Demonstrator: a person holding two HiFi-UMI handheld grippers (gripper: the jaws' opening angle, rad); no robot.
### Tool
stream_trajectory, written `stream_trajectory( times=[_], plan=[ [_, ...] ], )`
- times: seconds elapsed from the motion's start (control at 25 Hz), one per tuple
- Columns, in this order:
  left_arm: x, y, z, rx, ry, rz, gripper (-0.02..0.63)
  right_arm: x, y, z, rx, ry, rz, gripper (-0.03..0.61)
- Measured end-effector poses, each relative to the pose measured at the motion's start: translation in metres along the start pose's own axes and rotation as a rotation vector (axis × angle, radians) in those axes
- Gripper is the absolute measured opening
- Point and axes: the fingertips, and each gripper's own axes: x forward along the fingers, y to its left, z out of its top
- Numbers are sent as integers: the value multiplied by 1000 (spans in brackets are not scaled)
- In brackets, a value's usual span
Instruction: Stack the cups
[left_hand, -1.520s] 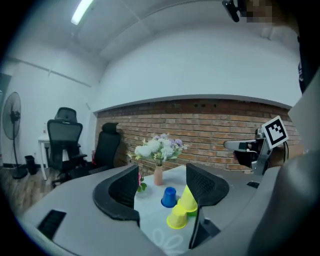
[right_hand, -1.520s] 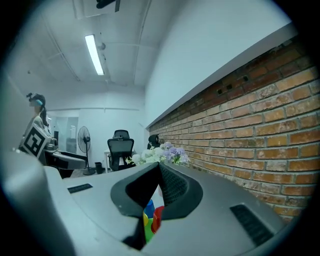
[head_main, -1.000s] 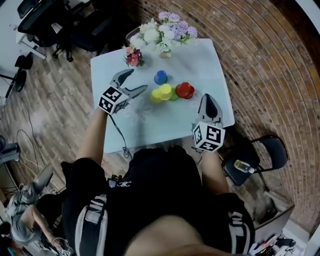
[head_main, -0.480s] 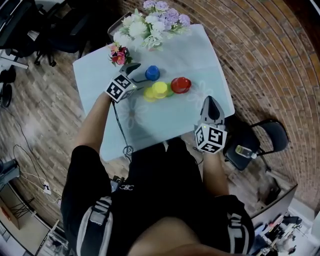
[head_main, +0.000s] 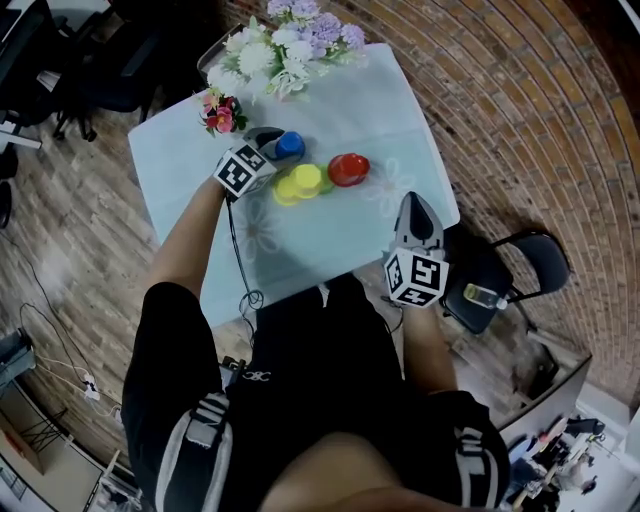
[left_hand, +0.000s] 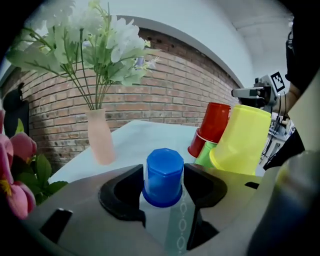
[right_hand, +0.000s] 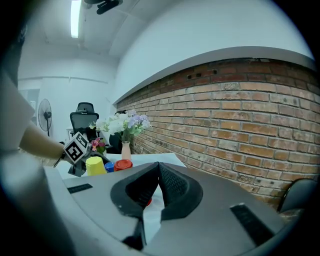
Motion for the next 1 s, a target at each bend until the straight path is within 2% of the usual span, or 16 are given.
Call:
stream_trajectory(
  times=[0.08, 0.32, 0.48, 0.6, 0.76, 1.0],
  plan=[
    [-2, 1, 3, 7, 2, 16, 227, -2, -3, 0, 0, -1, -3, 0],
    [-33, -3, 26, 10, -28, 83, 227, -10, -16, -1, 20, 2, -7, 0],
    [-69, -5, 53, -23, -71, 145, 227, -7, -15, 6, 29, -26, 30, 0],
    [-95, -19, 77, -3, -96, 162, 227, -6, -12, 13, 36, -44, 64, 0],
    [-115, -45, 108, 20, -133, 164, 227, -7, -10, 20, 41, -61, 111, 0],
    [-110, -89, 146, 51, -151, 108, 227, -8, -24, 27, 61, -93, 143, 0]
  ],
)
